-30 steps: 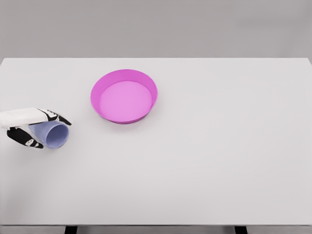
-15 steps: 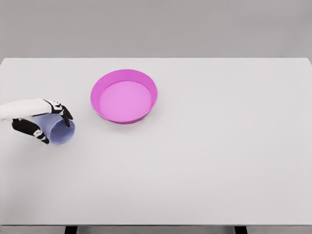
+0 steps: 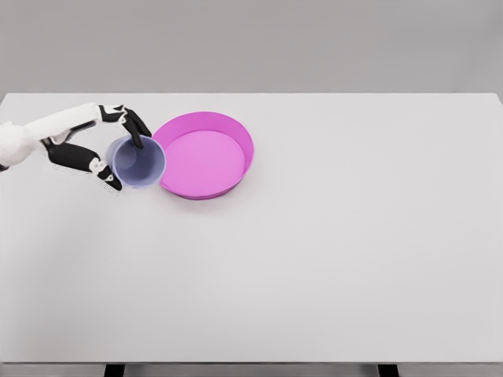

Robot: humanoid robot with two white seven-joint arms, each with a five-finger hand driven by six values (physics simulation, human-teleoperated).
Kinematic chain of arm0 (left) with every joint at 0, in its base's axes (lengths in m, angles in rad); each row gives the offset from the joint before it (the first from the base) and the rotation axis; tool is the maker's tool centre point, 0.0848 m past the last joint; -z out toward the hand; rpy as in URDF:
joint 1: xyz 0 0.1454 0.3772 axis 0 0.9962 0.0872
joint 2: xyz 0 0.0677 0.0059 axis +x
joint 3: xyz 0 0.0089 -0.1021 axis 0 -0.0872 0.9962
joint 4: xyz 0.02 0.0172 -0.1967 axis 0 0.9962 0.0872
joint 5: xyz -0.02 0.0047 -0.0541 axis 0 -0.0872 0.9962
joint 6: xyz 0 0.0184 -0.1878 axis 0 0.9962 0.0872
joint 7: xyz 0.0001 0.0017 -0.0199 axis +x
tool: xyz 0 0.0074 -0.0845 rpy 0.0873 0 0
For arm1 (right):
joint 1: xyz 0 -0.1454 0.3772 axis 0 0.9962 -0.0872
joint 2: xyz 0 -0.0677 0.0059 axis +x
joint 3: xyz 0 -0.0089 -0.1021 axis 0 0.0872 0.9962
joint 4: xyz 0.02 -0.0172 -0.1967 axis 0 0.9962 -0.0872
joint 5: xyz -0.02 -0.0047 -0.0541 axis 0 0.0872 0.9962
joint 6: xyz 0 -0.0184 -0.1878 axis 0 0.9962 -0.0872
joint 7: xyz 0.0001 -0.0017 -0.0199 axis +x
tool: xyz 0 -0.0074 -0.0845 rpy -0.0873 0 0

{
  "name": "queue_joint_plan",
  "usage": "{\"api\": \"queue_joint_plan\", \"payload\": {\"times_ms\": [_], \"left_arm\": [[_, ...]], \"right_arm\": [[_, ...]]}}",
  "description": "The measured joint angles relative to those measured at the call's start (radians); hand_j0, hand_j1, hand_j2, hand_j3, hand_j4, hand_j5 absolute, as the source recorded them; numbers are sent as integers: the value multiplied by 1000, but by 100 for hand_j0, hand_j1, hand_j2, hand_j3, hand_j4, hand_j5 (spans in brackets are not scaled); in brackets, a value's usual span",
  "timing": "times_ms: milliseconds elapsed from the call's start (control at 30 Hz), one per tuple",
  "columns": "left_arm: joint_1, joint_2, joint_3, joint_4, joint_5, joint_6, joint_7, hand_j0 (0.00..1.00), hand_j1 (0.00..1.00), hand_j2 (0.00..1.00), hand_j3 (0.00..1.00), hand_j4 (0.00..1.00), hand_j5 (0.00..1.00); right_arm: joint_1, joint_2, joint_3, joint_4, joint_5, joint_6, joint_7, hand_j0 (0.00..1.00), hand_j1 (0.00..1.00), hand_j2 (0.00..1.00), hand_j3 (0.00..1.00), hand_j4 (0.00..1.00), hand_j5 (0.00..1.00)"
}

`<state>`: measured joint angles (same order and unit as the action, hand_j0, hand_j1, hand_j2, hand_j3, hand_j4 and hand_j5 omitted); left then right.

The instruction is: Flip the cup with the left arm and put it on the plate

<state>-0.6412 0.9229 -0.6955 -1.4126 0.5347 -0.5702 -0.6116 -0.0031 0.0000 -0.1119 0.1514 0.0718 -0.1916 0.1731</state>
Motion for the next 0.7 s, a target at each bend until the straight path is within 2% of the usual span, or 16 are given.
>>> {"api": "queue_joint_plan", "payload": {"times_ms": [300, 433, 700], "left_arm": [[-61, -76, -4, 8, 149, 248, 0, 43, 43, 43, 43, 43, 43], [-114, -130, -6, 18, 192, 363, 0, 39, 39, 39, 39, 39, 39], [-137, -314, -2, 124, 233, 409, 0, 35, 35, 35, 35, 35, 35]], "right_arm": [[0, 0, 0, 0, 0, 0, 0, 100, 100, 100, 100, 100, 100], [0, 0, 0, 0, 0, 0, 0, 100, 100, 100, 100, 100, 100], [0, 0, 0, 0, 0, 0, 0, 100, 100, 100, 100, 100, 100]]}}
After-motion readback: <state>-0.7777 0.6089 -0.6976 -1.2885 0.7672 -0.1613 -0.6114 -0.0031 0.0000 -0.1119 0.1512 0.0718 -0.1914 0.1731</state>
